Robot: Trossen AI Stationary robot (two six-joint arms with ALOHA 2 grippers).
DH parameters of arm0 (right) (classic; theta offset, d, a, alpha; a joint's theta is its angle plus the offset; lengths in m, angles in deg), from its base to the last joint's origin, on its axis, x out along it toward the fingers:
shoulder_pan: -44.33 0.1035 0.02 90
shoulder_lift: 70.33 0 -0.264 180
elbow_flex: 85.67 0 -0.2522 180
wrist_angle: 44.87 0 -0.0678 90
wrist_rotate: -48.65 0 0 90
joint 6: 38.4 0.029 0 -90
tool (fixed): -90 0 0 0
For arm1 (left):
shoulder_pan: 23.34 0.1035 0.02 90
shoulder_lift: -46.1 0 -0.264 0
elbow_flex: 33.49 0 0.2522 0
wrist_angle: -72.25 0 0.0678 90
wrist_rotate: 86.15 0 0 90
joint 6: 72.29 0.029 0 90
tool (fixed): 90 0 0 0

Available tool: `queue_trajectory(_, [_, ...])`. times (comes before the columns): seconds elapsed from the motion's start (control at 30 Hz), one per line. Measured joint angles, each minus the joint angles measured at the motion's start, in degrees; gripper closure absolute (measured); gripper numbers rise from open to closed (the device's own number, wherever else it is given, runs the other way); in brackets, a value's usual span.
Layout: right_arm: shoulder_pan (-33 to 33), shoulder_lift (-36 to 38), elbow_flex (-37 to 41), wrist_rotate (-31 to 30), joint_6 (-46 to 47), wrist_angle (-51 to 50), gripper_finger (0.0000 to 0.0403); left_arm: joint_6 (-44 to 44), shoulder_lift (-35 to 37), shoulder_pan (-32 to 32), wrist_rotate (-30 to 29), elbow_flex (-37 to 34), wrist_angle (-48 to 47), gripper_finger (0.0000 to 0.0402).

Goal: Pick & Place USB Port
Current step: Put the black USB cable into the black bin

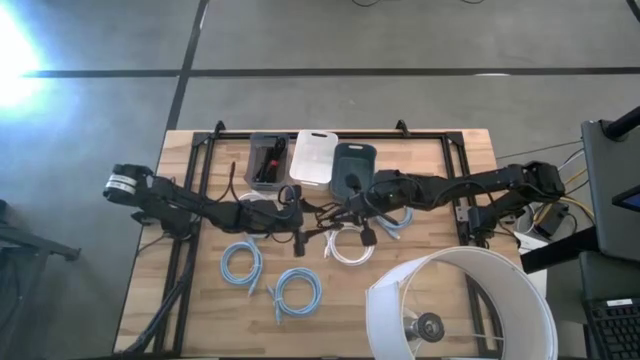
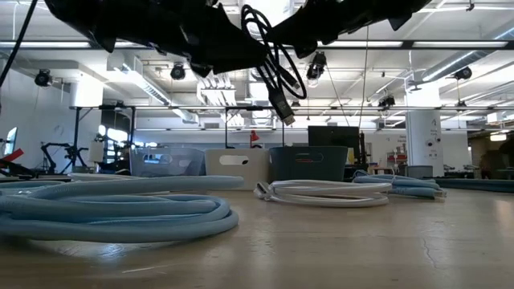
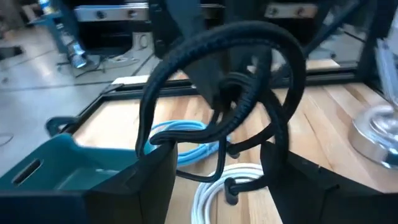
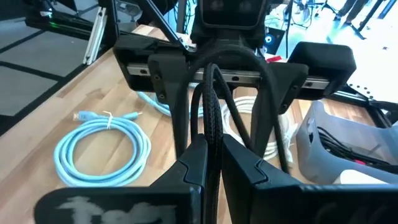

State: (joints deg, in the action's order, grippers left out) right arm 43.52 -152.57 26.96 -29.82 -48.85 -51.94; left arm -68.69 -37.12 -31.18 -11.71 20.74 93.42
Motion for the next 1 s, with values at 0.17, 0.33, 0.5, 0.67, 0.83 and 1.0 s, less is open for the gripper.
queue_trajectory(0.17, [0.39, -0.07, 0.0, 0.68, -0.64, 0.69, 0.0378, -2.8, 0.0, 0.39, -3.09, 0.0, 0.59, 0.0184])
queue_trajectory(0.33, [0.47, -0.24, 0.11, 1.44, -1.5, 0.75, 0.0378, -2.65, 0.0, 0.44, -2.52, 0.01, 0.47, 0.0223])
queue_trajectory(0.5, [0.54, -0.24, 0.13, 1.84, -1.97, 1.69, 0.0378, -1.65, 0.0, 0.5, -0.58, 0.63, 0.77, 0.0273])
queue_trajectory(0.67, [0.54, -0.24, 0.13, 1.84, -1.3, 1.62, 0.0378, -0.71, 0.0, 0.57, -0.61, 0.7, 0.58, 0.0329])
queue_trajectory(0.83, [0.58, -0.24, 0.13, -0.87, -0.51, 0.7, 0.0369, -0.82, 0.01, 0.61, -0.85, 0.7, -0.49, 0.0385])
queue_trajectory(1.0, [0.6, -0.27, 0.17, -3.53, -1.99, -3.09, 0.0333, -2.28, 0.01, 0.64, -2.62, 0.7, -0.44, 0.0383])
